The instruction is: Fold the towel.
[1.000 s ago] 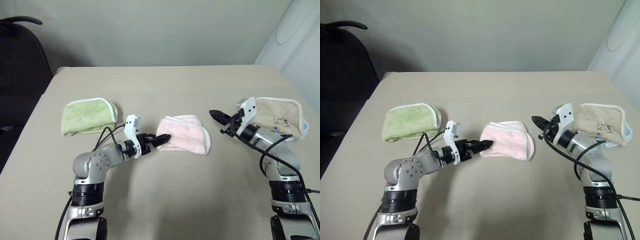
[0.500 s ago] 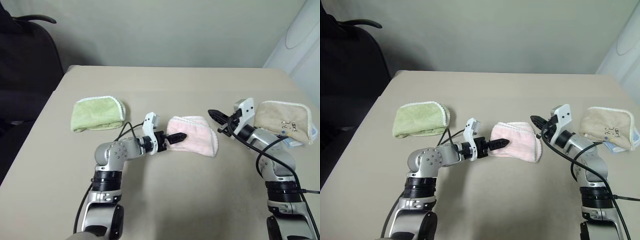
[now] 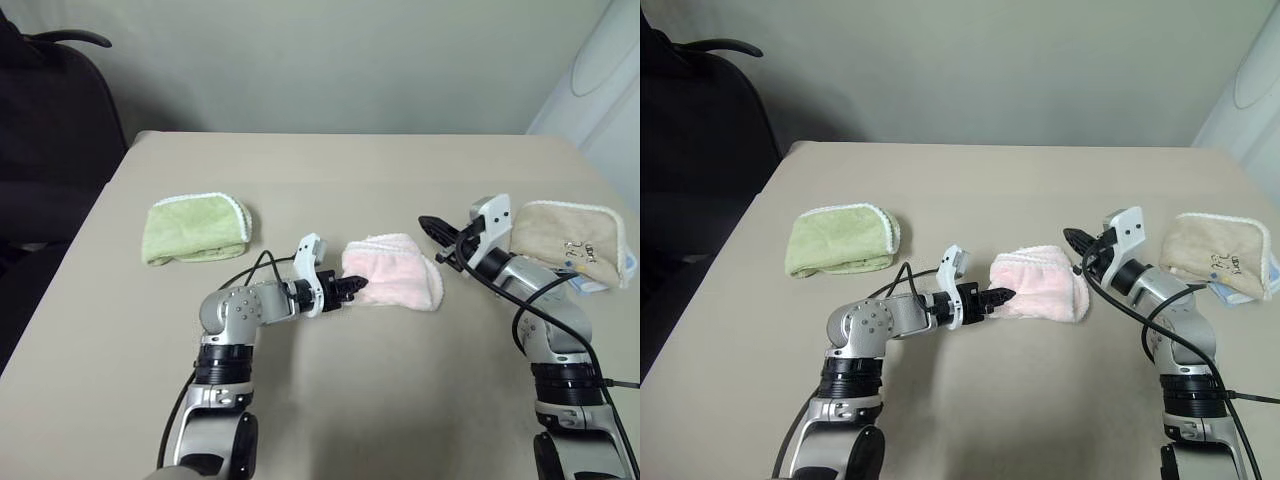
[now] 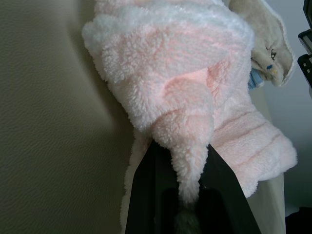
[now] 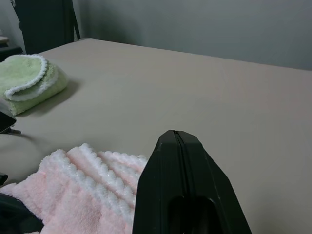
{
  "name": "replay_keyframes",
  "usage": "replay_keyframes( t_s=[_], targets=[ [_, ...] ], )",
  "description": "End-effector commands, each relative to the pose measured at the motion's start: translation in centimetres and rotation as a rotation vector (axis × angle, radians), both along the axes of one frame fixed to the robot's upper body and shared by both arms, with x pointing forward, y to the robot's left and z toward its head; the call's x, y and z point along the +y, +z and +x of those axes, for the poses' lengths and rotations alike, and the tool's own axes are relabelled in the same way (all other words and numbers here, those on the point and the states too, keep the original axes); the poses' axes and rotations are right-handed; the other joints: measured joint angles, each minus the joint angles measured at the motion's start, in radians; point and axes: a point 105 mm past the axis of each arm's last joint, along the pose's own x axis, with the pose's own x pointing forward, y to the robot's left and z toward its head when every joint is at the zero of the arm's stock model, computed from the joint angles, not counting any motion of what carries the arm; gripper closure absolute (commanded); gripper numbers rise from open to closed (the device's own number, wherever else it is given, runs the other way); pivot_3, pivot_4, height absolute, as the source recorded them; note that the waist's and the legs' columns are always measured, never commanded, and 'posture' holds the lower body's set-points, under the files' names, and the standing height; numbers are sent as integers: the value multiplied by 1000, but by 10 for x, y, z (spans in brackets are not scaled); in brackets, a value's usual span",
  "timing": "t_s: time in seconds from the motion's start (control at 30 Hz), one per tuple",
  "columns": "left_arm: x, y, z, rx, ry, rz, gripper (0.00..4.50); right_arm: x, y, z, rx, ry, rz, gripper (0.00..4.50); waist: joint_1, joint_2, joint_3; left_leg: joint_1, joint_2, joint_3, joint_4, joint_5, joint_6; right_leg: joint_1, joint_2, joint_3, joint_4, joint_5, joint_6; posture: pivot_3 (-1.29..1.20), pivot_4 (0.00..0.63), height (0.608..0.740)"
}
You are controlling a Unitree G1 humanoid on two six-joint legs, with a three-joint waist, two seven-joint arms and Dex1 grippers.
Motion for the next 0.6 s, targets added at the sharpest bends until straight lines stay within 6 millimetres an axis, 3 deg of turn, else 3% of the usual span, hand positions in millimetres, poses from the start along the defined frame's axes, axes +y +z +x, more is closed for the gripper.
replay_keyframes(
  t_s=[0.03,0.17,0.27,0.33,0.47,0.57,0.6],
  targets=[
    [3,18,4,-69,36,-41,4464,-12,26,6,-108,-71,21,4500,-1,0,0,0,0,0,0,0,0,0,0,0,0,0,0,0,150,740],
    [12,60,14,-216,90,-89,4464,-26,35,13,-139,-142,54,4500,-3,-1,0,0,0,0,0,0,0,-1,0,0,0,0,0,0,150,740],
    [35,110,21,-388,155,-99,4464,-31,37,15,-150,-163,68,4500,-6,-2,2,-1,0,0,0,0,0,-1,0,0,0,0,0,0,150,740],
    [45,127,22,-438,183,-98,4464,-32,38,16,-153,-166,70,4500,-11,-2,2,-1,0,0,-1,0,0,-2,0,0,1,0,0,0,150,740],
    [110,161,26,-537,349,-21,4464,-30,36,16,-154,-164,73,4500,-23,-2,2,-1,0,1,-2,0,0,-3,0,-1,1,0,0,0,150,740],
    [164,166,20,-548,470,41,4464,-29,36,17,-155,-159,75,4500,-33,-2,2,-1,0,0,-2,0,0,-4,0,-1,1,0,0,0,150,740],
    [186,159,17,-530,520,88,4464,-29,36,17,-153,-157,76,4500,-36,-2,2,-1,0,0,-2,0,0,-4,0,-1,1,0,0,0,150,740]
  ],
)
